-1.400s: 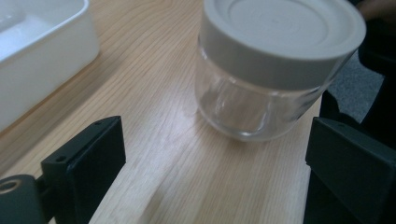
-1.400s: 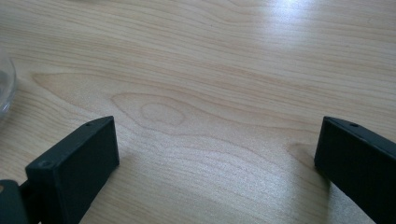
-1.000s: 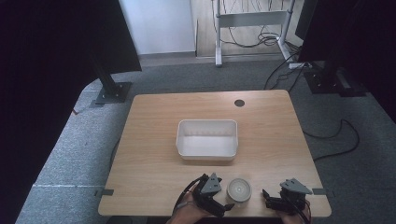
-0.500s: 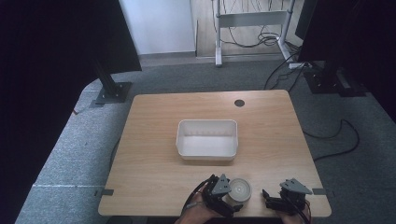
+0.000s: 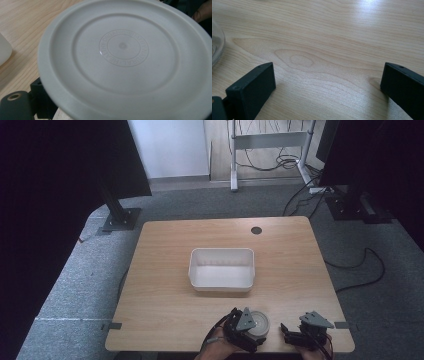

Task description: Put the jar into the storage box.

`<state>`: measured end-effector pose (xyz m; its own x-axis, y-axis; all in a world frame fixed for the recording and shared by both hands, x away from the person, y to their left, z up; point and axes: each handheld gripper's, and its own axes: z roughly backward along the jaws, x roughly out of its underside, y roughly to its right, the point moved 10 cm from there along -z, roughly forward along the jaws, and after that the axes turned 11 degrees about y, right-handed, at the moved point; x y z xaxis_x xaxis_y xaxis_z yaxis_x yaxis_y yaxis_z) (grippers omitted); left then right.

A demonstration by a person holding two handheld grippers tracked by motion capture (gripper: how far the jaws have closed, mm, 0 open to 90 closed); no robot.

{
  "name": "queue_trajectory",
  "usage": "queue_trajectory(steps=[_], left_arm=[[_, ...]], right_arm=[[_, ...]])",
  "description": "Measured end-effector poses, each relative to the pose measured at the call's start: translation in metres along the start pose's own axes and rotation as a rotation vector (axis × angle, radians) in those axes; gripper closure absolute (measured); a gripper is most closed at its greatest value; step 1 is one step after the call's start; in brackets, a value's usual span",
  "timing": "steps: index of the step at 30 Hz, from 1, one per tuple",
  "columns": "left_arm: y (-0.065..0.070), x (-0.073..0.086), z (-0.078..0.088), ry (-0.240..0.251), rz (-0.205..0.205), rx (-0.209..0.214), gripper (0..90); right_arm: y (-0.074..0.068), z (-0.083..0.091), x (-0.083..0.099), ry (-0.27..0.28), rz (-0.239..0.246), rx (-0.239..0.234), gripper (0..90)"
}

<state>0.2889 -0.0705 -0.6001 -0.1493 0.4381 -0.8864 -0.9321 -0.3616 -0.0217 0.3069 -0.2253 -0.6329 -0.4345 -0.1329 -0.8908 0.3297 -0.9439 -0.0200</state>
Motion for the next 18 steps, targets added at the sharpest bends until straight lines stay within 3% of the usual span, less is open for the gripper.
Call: queue_trajectory(steps=[8, 18], left_arm=[[-0.002, -0.001, 0.002, 0.001, -0.005, -0.009, 10.0], [-0.018, -0.011, 0.014, 0.021, -0.002, -0.043, 9.9]], right_arm=[[0.0, 0.0, 0.0, 0.0, 0.001, -0.002, 0.0], [0.0, 0.0, 0.0, 0.001, 0.002, -0.004, 0.0]])
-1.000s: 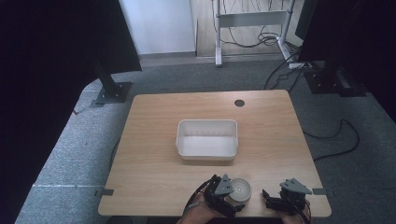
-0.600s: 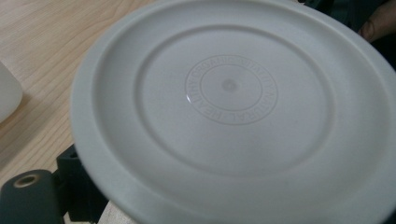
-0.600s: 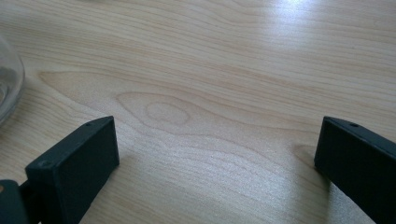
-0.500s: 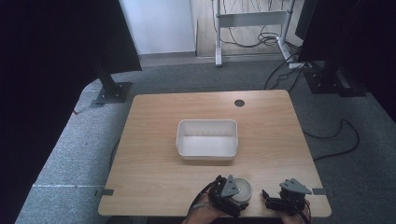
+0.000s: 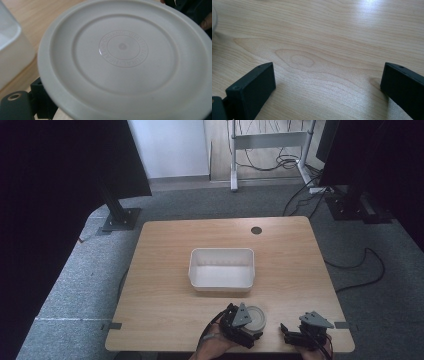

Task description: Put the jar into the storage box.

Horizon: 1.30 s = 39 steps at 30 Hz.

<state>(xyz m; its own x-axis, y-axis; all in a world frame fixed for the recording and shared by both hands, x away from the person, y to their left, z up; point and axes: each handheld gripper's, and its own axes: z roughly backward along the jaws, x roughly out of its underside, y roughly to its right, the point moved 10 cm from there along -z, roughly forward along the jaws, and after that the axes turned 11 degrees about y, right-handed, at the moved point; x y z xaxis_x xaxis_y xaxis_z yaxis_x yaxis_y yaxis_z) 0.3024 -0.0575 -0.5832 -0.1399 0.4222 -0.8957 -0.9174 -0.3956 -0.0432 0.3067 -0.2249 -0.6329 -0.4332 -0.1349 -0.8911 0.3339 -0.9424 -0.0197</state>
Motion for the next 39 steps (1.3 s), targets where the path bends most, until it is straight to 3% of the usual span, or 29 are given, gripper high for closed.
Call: queue_trajectory(steps=[32, 39], left_arm=[[-0.06, -0.012, 0.026, 0.02, 0.04, -0.12, 9.9], [-0.078, -0.017, 0.031, 0.027, 0.044, -0.158, 9.9]], right_arm=[[0.0, 0.0, 0.0, 0.0, 0.0, -0.001, 0.0], [0.0, 0.0, 0.0, 0.001, 0.0, -0.001, 0.0]])
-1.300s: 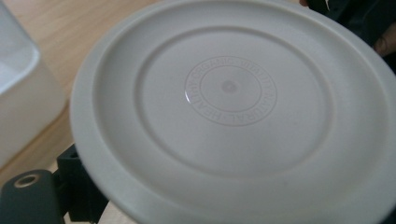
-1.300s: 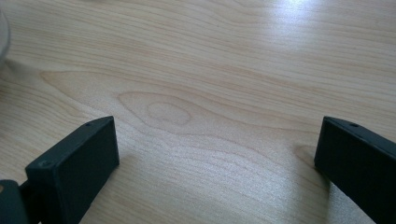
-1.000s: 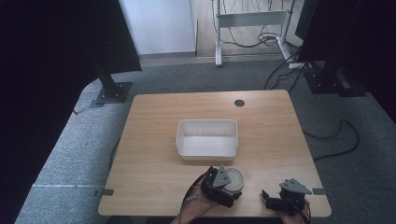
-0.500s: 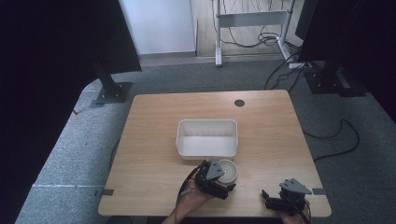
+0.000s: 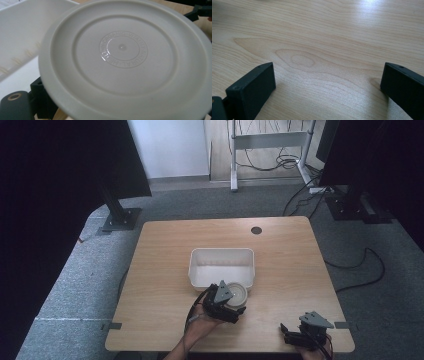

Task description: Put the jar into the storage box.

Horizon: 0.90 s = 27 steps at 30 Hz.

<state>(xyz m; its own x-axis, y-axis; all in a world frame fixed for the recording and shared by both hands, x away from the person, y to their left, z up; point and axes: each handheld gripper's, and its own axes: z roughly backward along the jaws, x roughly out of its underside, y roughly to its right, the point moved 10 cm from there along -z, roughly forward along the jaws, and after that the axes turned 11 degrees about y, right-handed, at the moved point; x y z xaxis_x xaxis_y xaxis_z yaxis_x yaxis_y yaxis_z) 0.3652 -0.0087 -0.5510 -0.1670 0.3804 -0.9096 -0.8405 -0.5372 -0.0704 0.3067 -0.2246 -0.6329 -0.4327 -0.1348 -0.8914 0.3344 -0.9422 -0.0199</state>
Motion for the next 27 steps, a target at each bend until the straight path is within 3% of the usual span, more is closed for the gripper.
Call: queue_trajectory(steps=[20, 27], left_arm=[[-0.037, -0.014, -0.005, 0.02, 0.004, -0.072, 9.9], [-0.051, -0.017, -0.01, 0.035, 0.03, -0.089, 10.0]], right_arm=[[0.0, 0.0, 0.0, 0.001, 0.002, -0.004, 0.0], [-0.001, 0.0, 0.0, 0.001, 0.003, -0.005, 0.0]])
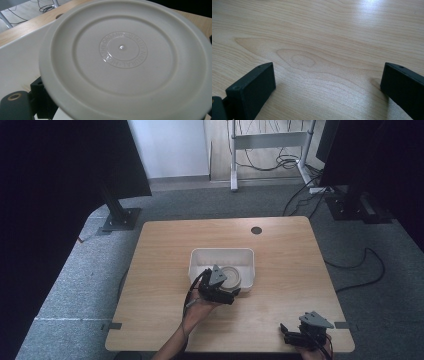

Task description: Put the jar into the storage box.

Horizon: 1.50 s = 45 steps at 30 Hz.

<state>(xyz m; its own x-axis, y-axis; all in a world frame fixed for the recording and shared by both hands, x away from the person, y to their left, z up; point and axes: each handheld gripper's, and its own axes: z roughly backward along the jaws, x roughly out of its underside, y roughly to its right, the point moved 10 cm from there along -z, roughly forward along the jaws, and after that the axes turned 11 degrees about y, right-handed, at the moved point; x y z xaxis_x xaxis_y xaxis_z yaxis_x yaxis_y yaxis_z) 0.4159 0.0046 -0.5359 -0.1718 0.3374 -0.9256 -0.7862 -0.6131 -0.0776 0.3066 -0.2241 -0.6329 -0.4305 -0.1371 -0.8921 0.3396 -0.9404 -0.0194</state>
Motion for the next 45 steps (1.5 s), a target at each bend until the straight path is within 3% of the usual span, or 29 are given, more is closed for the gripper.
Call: queue_trajectory(steps=[13, 22, 45], left_arm=[[-0.023, -0.001, -0.017, 0.008, 0.016, -0.053, 10.0], [-0.032, -0.005, -0.03, 0.02, 0.021, -0.098, 10.0], [-0.038, 0.019, -0.062, -0.023, 0.068, -0.195, 10.0]], right_arm=[[0.0, 0.0, 0.0, 0.0, 0.0, 0.0, 0.0], [0.0, 0.0, 0.0, 0.0, -0.001, 0.0, 0.0], [0.0, 0.0, 0.0, 0.001, 0.0, -0.001, 0.0]])
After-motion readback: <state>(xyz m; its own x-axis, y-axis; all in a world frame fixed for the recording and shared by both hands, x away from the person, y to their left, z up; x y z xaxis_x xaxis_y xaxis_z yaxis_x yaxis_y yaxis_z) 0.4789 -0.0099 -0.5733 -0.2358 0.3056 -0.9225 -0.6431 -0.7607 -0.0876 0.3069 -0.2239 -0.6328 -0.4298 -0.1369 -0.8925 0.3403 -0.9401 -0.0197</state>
